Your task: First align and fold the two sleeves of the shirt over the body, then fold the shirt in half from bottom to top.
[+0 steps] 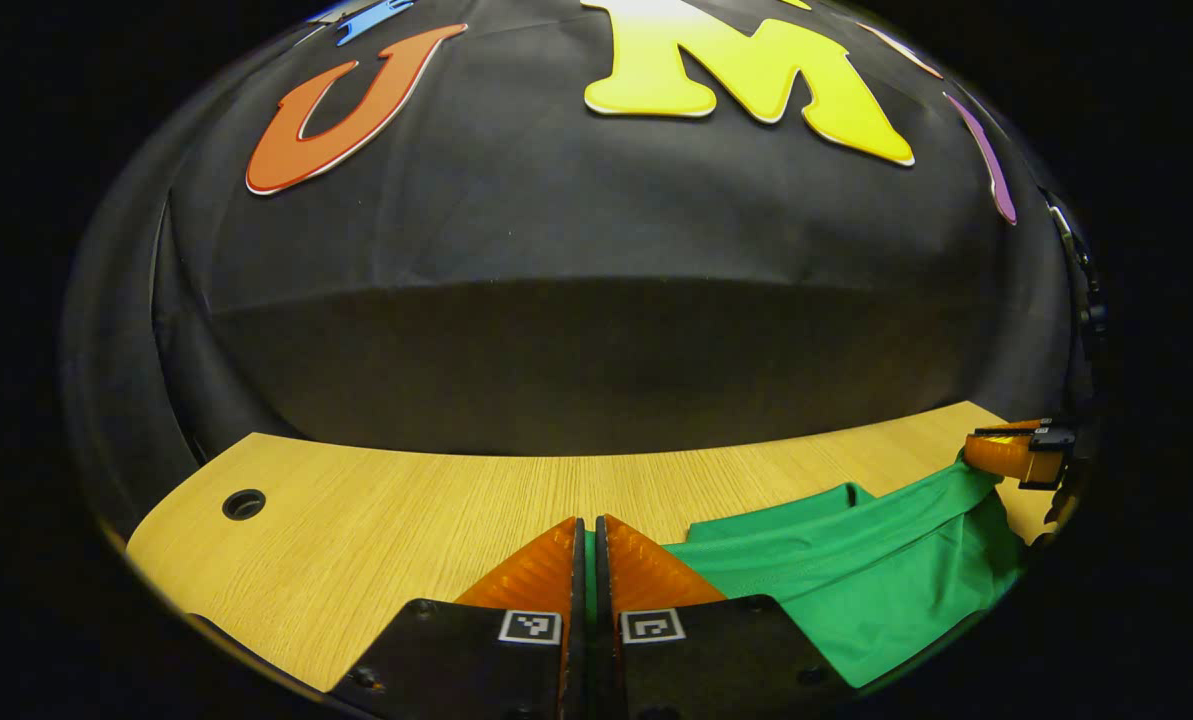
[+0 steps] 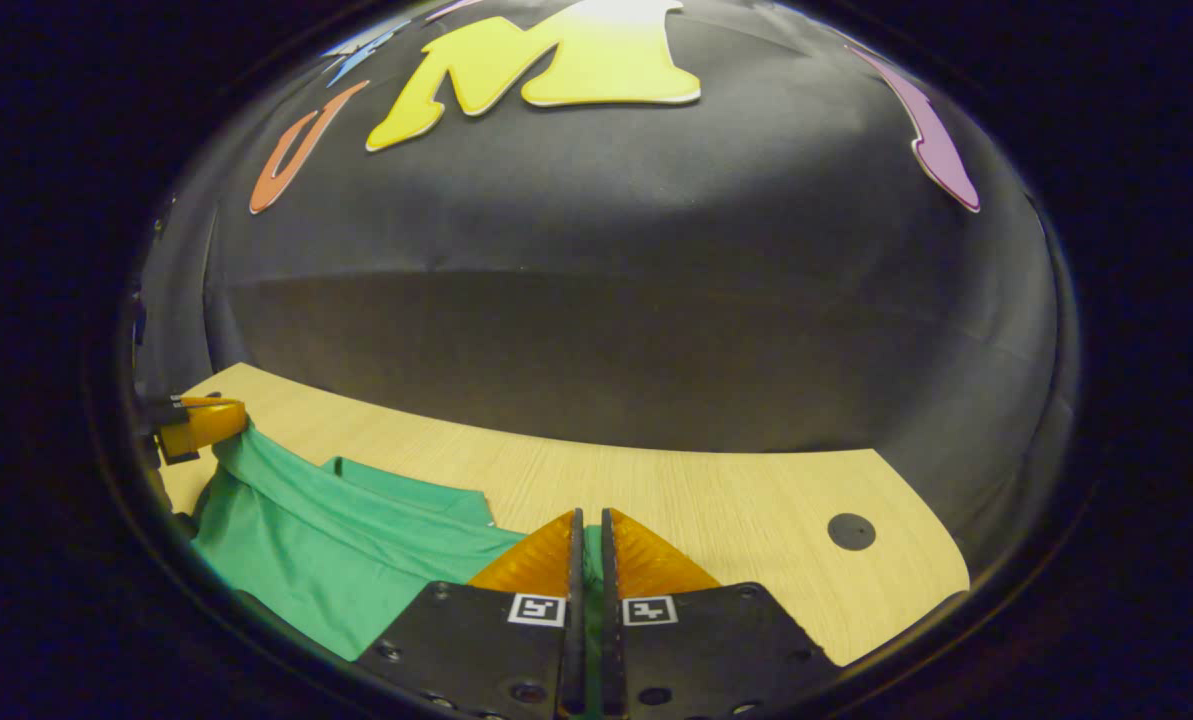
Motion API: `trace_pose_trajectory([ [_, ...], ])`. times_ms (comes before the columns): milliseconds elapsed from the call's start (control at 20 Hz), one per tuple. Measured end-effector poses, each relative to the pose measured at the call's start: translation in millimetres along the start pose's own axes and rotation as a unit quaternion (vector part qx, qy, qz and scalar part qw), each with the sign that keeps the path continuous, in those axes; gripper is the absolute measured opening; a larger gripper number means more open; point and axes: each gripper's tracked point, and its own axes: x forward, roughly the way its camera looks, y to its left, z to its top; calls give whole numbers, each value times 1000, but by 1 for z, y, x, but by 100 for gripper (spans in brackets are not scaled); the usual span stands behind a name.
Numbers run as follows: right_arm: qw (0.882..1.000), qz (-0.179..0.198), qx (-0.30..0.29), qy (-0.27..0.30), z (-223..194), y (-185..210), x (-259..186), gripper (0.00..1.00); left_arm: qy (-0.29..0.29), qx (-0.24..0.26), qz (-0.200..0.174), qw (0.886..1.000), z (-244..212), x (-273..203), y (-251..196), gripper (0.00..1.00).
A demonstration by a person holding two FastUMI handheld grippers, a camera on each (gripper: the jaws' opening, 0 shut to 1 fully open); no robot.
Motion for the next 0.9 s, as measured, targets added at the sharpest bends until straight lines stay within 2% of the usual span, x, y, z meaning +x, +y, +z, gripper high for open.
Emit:
trace_pose_trajectory([
  [50,1000,2,5,2,-2,1,4,13,8,3,0,1000,-6,1,1,13],
  [100,1000,5,13,7,-2,3,0,34,16,5,7,1000,-11,0,5,17],
  [150,1000,10,19,12,-1,5,-2,55,25,7,13,1000,-15,0,8,43],
  [200,1000,7,17,18,-6,4,-4,75,33,4,12,999,-19,-2,8,56],
  [250,1000,9,8,21,-6,5,-10,96,37,-3,12,999,-22,-5,10,78],
  [300,1000,13,0,21,-6,7,-18,95,40,-17,15,999,-22,-12,12,100],
  [400,1000,16,-13,19,-10,10,-34,96,39,-44,14,998,-22,-30,14,100],
  [600,1000,18,-16,6,1,16,-73,98,33,-41,34,998,-21,-73,24,100],
  [700,999,26,-17,-10,12,22,-106,96,31,-47,36,998,-20,-105,26,100],
  [900,998,34,-5,-54,41,31,-172,98,-5,-53,44,998,1,-176,30,100],
])
